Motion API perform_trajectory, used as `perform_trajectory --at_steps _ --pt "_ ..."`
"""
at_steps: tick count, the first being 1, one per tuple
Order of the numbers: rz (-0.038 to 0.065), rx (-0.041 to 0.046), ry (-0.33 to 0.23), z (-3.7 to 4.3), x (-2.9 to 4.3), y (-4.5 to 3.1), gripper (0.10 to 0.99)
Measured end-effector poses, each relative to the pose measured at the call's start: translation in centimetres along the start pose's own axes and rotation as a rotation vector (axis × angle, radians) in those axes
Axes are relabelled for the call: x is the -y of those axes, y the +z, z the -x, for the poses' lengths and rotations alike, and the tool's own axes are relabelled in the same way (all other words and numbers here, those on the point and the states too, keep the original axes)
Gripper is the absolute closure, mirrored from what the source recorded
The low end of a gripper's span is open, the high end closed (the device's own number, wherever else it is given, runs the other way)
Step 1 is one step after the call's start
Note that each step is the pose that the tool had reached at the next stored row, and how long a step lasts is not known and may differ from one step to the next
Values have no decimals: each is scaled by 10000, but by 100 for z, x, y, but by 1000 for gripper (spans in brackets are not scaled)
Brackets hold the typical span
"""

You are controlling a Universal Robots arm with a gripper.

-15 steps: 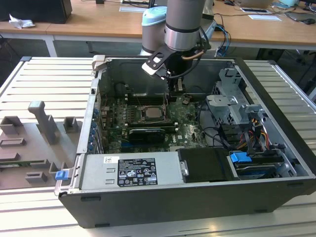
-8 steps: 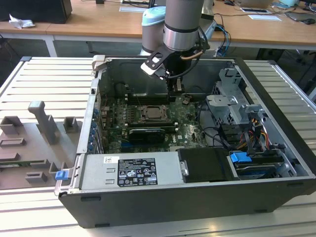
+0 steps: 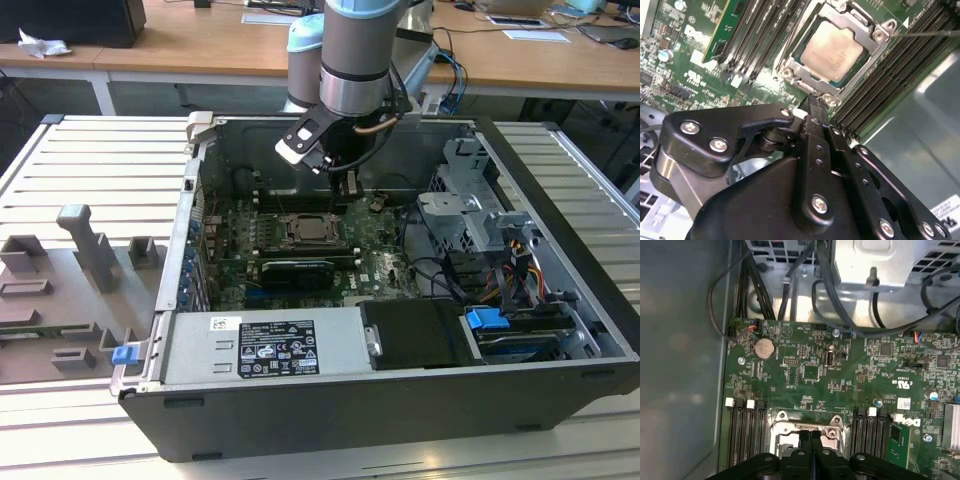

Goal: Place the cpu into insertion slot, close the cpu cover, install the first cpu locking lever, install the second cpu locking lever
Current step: 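Close the cpu cover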

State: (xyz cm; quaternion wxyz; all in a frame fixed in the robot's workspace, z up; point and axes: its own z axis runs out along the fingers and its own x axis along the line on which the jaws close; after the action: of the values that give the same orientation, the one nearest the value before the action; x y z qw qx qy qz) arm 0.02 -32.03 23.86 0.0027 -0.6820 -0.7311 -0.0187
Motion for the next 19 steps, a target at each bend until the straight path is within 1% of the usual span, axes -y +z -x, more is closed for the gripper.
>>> perform_trajectory --at_steps 2,4,5,12,19 --pt "-1 -9 -58 -3 49 24 980" --pt "-2 -14 -135 -6 113 56 980" --pt "-4 -16 -154 -7 131 65 980" --pt "-3 -16 -167 2 166 79 980" --pt "-7 -16 -169 5 246 95 980"
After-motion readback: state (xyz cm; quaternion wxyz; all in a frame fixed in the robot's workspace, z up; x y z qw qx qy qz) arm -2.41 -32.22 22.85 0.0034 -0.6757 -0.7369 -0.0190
